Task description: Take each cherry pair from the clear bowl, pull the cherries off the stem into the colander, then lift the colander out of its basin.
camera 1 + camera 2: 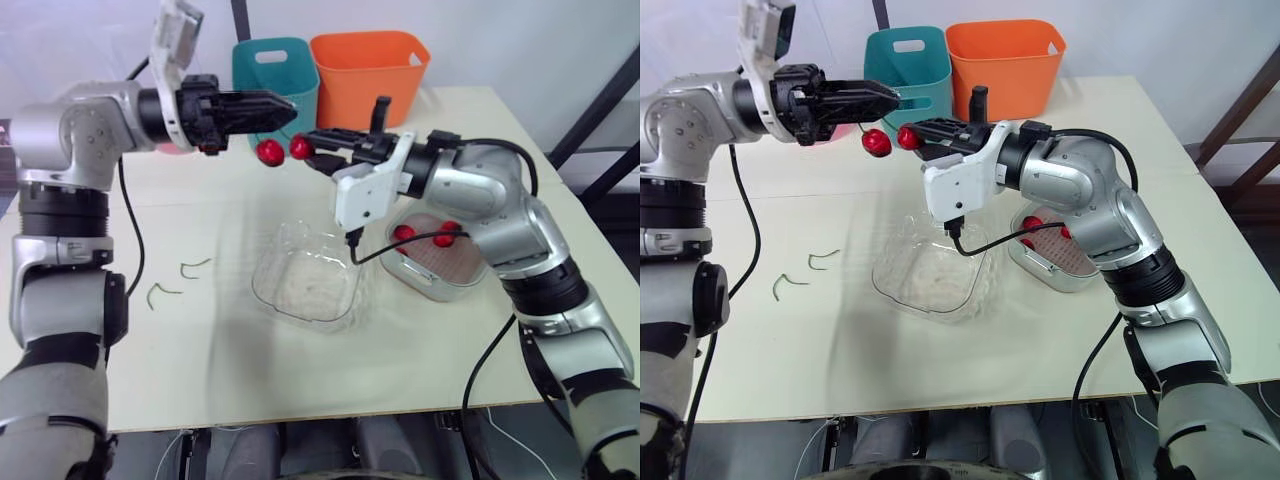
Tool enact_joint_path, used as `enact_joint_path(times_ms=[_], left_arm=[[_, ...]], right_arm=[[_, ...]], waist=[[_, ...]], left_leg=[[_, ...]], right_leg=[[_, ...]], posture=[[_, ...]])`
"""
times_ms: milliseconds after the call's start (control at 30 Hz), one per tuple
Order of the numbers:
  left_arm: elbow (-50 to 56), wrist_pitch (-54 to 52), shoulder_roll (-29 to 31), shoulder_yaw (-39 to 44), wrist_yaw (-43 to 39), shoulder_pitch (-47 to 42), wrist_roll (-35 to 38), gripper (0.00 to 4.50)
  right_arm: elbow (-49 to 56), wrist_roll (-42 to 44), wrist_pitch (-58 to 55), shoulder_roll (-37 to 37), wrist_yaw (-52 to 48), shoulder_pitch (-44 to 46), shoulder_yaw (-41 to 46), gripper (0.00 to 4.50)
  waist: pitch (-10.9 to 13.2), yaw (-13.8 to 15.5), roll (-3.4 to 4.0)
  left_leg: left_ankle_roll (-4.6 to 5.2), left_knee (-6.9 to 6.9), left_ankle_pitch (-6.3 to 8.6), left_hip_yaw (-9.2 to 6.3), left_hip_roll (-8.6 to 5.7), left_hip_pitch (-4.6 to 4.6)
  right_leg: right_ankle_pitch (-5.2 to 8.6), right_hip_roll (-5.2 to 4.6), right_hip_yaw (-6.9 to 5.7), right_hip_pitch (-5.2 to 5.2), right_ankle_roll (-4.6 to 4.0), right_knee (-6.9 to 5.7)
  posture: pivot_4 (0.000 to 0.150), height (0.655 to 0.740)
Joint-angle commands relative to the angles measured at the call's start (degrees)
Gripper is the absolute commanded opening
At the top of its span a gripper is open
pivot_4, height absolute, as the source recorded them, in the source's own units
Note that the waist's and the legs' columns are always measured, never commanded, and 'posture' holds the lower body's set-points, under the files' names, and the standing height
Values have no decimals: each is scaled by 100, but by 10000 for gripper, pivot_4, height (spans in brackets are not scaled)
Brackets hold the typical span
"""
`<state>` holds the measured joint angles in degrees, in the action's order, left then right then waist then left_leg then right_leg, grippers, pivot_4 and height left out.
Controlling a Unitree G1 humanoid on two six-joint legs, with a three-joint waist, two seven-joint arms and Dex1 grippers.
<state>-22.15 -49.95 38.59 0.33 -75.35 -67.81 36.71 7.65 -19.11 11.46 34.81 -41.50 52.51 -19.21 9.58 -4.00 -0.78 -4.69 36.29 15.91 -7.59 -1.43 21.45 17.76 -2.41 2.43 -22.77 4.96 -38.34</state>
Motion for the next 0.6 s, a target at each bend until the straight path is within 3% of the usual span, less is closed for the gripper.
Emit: enact_joint_path(times_ms=[33,133,233,400,600], left_arm=[[151,-26,55,163,-39,-56,54,395],[130,-8,37,203,-9,-62,51,395],[155,8,61,268,-22,-35,77,0],[324,143,241,291,-293,164,69,0],[610,241,374,205,-542,325,53,0]], right_arm=[[105,-16,2,-37,41,96,221,5438],[107,19,-69,-38,10,90,242,5438],[160,401,-378,-54,-240,21,335,17924],[529,1810,-2325,-135,-941,-191,896,43435],[998,4286,-6009,-476,-1142,55,1844,44326]], waist=[[0,0,0],[0,1,0],[0,1,0],[0,0,0],[0,5,0]], left_leg=[[-2,0,-1,0,0,0],[-3,1,-2,-1,0,0],[-3,2,-2,-1,0,0],[-5,3,-3,-7,3,0],[10,3,5,-14,15,0]], right_leg=[[0,0,0,0,0,0],[0,0,0,0,0,-1],[0,-1,0,0,0,-2],[0,-3,1,1,0,-3],[0,-12,1,2,-1,-8]], posture=[[1500,7400],[1500,7400],[1500,7400],[1500,7400],[1500,7400]])
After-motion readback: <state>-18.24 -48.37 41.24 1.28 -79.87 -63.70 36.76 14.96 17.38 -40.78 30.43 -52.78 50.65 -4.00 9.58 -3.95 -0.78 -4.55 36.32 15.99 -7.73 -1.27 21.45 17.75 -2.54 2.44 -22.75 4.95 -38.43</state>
